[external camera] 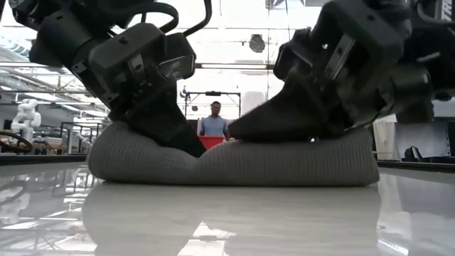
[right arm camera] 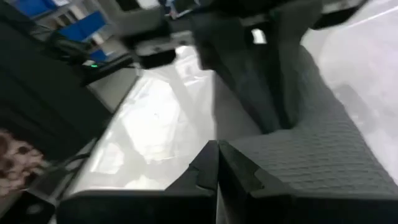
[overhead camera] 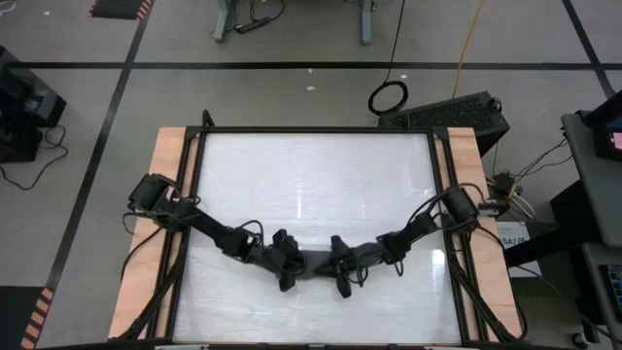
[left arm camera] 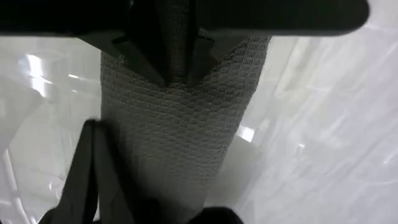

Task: Roll towel
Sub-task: Roll the gray towel

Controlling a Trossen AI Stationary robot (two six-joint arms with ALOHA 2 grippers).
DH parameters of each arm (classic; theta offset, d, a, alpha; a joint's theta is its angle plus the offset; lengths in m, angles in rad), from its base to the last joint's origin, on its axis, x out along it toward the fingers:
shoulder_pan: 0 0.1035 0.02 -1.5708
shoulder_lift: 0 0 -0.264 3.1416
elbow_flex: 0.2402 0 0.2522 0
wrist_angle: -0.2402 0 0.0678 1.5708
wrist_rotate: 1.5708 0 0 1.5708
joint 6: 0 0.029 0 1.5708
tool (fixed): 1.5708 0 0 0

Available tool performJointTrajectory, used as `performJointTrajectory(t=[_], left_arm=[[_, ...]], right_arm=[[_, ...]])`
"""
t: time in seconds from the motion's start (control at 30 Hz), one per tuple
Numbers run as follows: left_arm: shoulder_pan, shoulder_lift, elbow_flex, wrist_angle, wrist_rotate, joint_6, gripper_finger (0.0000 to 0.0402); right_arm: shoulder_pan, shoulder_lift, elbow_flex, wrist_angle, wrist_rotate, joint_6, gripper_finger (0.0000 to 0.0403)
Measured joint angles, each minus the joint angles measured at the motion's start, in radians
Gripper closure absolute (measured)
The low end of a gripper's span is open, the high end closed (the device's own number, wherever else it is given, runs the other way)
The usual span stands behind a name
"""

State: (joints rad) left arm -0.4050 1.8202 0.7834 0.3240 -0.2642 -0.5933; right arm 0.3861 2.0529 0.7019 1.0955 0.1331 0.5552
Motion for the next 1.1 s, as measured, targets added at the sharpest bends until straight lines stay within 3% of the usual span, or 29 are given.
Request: performJointTrajectory(t=[0.27,0.57,0.73,0.9,1.1], left_arm=[[0.023,-0.026,0.0,-0.009,0.029,0.057,0.0338],[0.023,-0.201,0.001,-0.115,0.064,0.085,0.0338],[-0.018,-0.198,-0.041,-0.241,0.054,0.078,0.0338],[-0.026,-0.185,-0.147,-0.181,0.046,-0.043,0.0338],[-0.025,-0.221,-0.169,-0.112,0.07,-0.046,0.0338]], right_arm=[[0.004,0.054,0.008,0.008,0.031,-0.005,0.0403],[0.004,0.056,0.008,-0.012,0.032,-0.006,0.0403],[0.003,0.057,0.007,-0.015,0.031,-0.006,0.0403],[0.003,0.057,0.008,-0.017,0.027,0.0,0.0403],[0.003,0.038,0.005,-0.012,0.017,0.002,0.0403]])
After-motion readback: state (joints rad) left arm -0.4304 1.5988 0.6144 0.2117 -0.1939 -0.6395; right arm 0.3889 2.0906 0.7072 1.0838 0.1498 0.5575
